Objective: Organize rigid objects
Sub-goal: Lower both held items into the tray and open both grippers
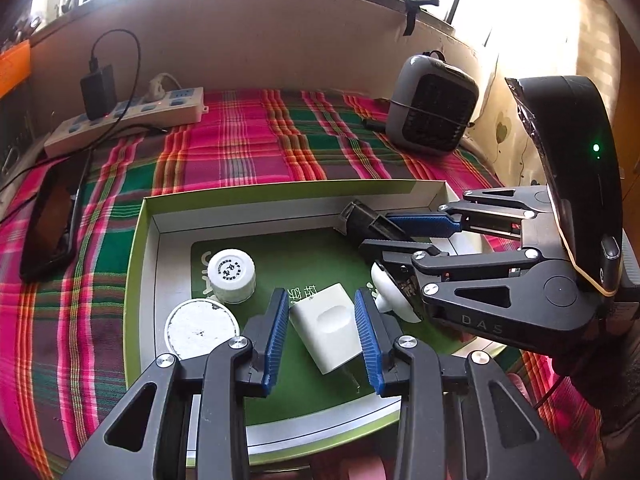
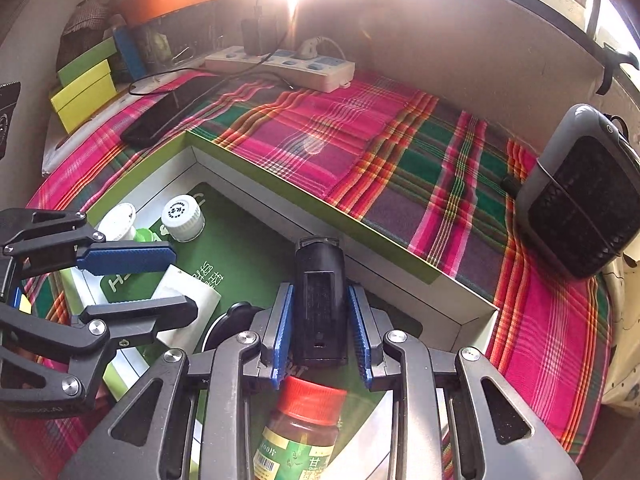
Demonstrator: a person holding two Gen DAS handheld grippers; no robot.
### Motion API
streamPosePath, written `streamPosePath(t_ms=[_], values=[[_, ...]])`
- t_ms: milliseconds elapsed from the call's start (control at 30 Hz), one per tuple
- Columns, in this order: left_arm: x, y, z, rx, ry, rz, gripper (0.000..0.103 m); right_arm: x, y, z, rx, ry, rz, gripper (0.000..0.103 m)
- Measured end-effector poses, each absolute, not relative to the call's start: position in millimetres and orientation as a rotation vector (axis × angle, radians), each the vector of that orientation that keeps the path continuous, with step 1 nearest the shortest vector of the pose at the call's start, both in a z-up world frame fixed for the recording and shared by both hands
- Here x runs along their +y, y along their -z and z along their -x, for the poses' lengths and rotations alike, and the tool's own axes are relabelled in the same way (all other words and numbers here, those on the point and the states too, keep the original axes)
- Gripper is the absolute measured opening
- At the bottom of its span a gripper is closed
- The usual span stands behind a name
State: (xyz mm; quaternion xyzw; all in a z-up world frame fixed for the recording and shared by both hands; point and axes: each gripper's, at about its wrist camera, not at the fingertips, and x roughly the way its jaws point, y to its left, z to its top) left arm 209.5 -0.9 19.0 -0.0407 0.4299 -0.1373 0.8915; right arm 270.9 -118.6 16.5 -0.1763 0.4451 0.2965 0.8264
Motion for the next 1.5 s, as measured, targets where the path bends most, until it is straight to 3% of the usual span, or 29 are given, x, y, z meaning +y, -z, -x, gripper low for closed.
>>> streamPosePath(t_ms=[500,667,1500], values=[[-6,-24,-203,0.879,0.276,0.052,0.033,-123,-22,-265,0.917,-0.614,0.338,0.033],[-8,-28,-198,0.87,0.273,0.042,0.033,-126,-25,-259,0.901,-0.604,0.32,0.047],[-6,-57,-154,0.806,0.23,-0.001,0.035,-147,-58,-207,0.822,-0.538,0.179,0.047]])
